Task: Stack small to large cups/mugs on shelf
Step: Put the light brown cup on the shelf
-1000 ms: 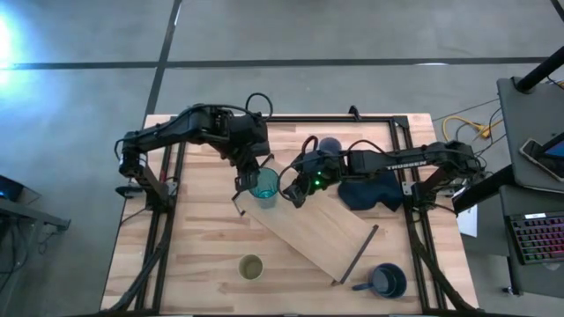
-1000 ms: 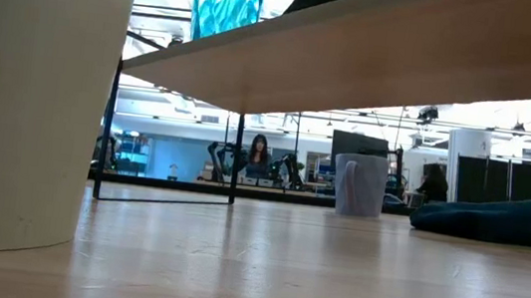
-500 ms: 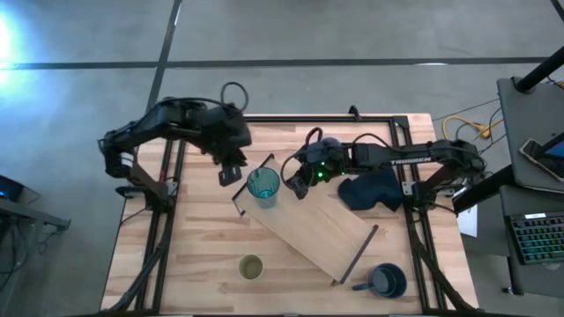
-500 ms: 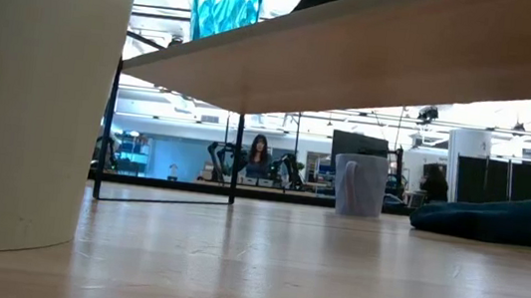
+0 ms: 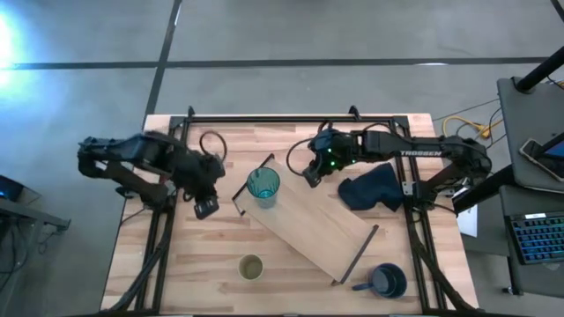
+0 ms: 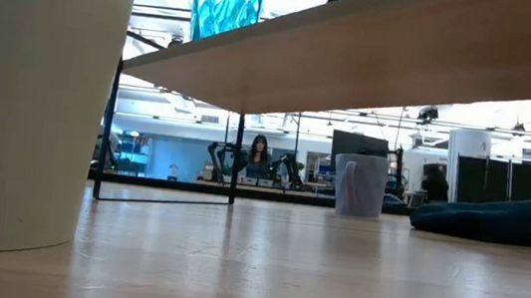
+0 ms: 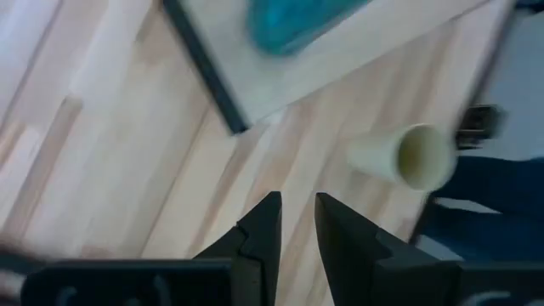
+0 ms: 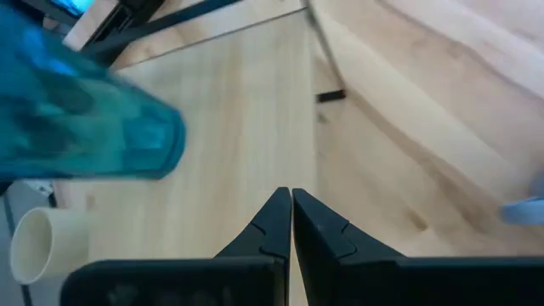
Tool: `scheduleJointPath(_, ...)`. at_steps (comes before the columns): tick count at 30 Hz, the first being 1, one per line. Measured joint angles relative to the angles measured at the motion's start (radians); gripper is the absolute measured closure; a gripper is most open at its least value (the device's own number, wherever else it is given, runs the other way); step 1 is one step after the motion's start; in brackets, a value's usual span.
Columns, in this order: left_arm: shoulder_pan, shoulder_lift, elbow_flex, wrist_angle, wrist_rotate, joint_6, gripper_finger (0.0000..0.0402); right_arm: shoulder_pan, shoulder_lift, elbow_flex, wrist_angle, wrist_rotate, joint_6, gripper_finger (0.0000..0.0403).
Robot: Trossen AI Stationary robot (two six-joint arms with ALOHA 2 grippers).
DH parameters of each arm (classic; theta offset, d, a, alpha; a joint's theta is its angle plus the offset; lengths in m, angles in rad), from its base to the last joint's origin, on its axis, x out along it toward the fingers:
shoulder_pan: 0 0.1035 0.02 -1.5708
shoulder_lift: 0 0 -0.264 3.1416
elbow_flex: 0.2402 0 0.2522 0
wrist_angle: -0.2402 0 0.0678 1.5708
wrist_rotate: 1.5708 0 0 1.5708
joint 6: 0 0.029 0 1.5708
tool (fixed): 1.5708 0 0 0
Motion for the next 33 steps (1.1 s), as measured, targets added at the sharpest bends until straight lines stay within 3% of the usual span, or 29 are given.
scheduleJointPath(4,-0.027,-0.021,-0.115,0.102,0.001,-0.118,0.0342,-0.034,-0.005,0.0,-0.013,-0.058,-0.014,0.0379)
scheduleJointPath(10,-0.137,0.001,-0.196,0.191,0.04,-0.311,0.0332,-0.048,-0.009,0.0,-0.105,-0.044,-0.026,0.0314)
scheduleJointPath(14,-0.232,0.053,-0.209,0.215,-0.027,-0.544,0.0309,-0.071,-0.04,0.0,-0.169,-0.005,-0.115,0.0275)
scheduleJointPath(17,-0.284,0.105,-0.209,0.346,-0.078,-0.705,0.0289,-0.11,-0.084,0.0,-0.202,-0.001,-0.182,0.0254)
scheduleJointPath(21,-0.317,0.204,-0.209,0.504,-0.09,-0.778,0.0261,-0.152,-0.169,0.0,-0.239,0.002,-0.251,0.0235)
scheduleJointPath(27,-0.336,0.335,-0.2,0.505,-0.086,-0.857,0.0247,-0.214,-0.287,0.0,-0.254,0.01,-0.305,0.0225)
scheduleJointPath(33,-0.336,0.353,-0.159,0.503,-0.089,-0.809,0.0246,-0.242,-0.347,0.001,-0.325,0.021,-0.314,0.0225)
